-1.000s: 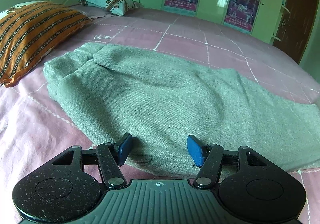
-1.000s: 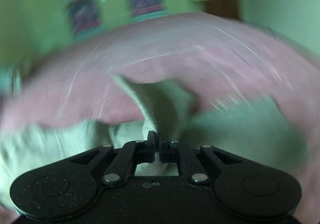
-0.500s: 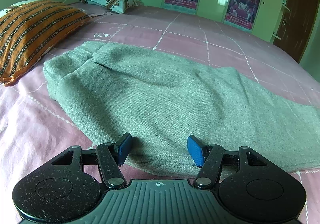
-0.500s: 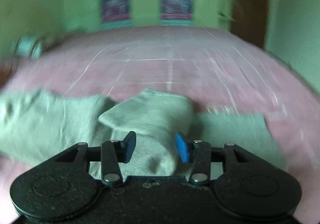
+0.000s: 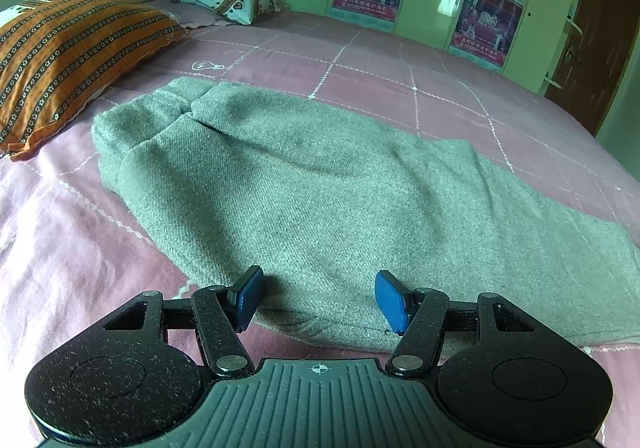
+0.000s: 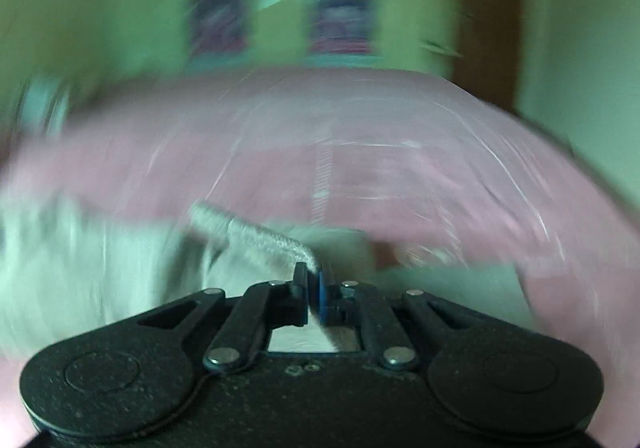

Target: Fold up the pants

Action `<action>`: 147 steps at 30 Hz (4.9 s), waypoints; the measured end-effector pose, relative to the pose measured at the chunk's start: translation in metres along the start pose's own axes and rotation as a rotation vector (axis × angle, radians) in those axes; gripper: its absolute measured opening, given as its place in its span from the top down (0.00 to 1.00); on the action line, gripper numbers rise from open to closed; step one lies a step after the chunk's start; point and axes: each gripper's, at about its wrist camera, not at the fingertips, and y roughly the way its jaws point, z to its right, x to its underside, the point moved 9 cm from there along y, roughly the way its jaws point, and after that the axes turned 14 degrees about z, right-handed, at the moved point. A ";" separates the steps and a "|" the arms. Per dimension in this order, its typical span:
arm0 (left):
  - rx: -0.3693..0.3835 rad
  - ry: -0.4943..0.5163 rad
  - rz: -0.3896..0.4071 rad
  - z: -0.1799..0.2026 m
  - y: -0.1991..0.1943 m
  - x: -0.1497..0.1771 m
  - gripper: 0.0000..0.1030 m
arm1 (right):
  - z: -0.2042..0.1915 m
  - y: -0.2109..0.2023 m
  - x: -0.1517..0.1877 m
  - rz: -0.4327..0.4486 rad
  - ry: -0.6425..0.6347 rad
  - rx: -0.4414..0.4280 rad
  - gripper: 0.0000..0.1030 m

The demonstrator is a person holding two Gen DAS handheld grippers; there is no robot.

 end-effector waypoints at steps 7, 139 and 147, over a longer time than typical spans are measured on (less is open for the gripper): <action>0.006 0.006 -0.013 0.000 0.000 -0.001 0.40 | 0.127 -0.003 0.059 -0.102 0.637 0.102 0.97; -0.078 0.100 0.046 0.007 0.001 -0.003 0.07 | 0.143 -0.040 0.049 -0.061 0.618 0.083 0.74; -0.105 -0.016 0.024 0.005 0.003 0.019 0.03 | 0.152 -0.004 0.068 -0.073 0.700 0.104 0.89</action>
